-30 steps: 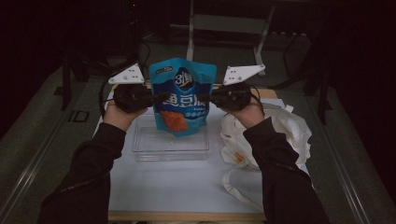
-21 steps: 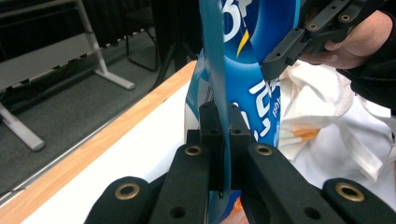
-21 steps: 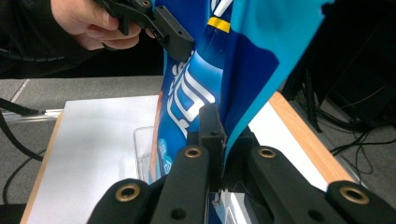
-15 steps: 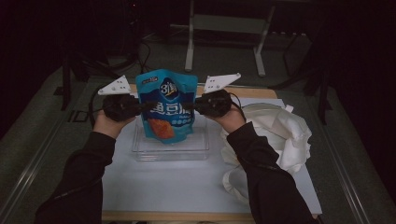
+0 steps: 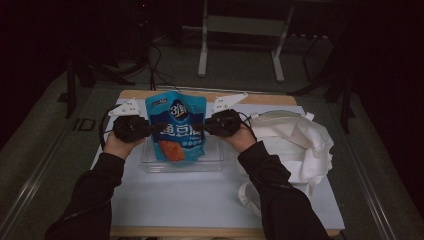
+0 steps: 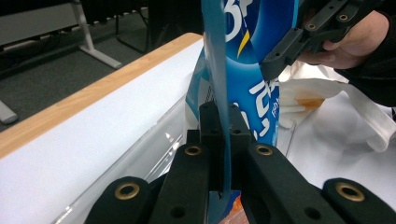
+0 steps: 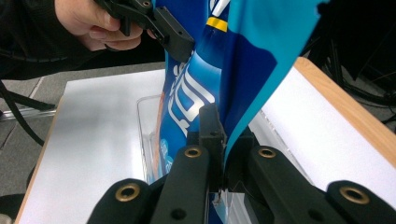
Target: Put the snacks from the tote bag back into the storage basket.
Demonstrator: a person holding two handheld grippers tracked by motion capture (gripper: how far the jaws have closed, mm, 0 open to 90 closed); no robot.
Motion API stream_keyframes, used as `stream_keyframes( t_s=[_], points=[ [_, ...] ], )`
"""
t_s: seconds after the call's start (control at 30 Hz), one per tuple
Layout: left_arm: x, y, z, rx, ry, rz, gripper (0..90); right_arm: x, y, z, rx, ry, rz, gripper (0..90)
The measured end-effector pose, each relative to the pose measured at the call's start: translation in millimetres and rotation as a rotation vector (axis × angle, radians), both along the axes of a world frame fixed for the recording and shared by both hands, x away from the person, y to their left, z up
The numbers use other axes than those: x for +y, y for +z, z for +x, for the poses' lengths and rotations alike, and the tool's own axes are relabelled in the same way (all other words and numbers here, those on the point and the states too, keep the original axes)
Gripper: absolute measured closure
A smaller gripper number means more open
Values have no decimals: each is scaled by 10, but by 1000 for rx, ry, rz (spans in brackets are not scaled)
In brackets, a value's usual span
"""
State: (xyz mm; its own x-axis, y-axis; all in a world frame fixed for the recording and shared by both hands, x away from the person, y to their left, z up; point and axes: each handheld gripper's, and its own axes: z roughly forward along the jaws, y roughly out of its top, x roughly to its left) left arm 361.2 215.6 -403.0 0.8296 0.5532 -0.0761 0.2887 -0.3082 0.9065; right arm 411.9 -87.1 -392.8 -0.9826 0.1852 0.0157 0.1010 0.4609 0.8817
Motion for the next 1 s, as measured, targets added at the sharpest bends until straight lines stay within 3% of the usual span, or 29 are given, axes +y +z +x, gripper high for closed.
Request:
stream_keyframes(
  t_s=[0.57, 1.0],
  points=[
    [-8, -241, -41, 3, -52, -9, 900, -74, -274, -76, 28, -9, 12, 891],
    [-22, -257, -141, -11, -48, -3, 897, -102, -320, -153, 25, -9, 27, 881]
  ],
)
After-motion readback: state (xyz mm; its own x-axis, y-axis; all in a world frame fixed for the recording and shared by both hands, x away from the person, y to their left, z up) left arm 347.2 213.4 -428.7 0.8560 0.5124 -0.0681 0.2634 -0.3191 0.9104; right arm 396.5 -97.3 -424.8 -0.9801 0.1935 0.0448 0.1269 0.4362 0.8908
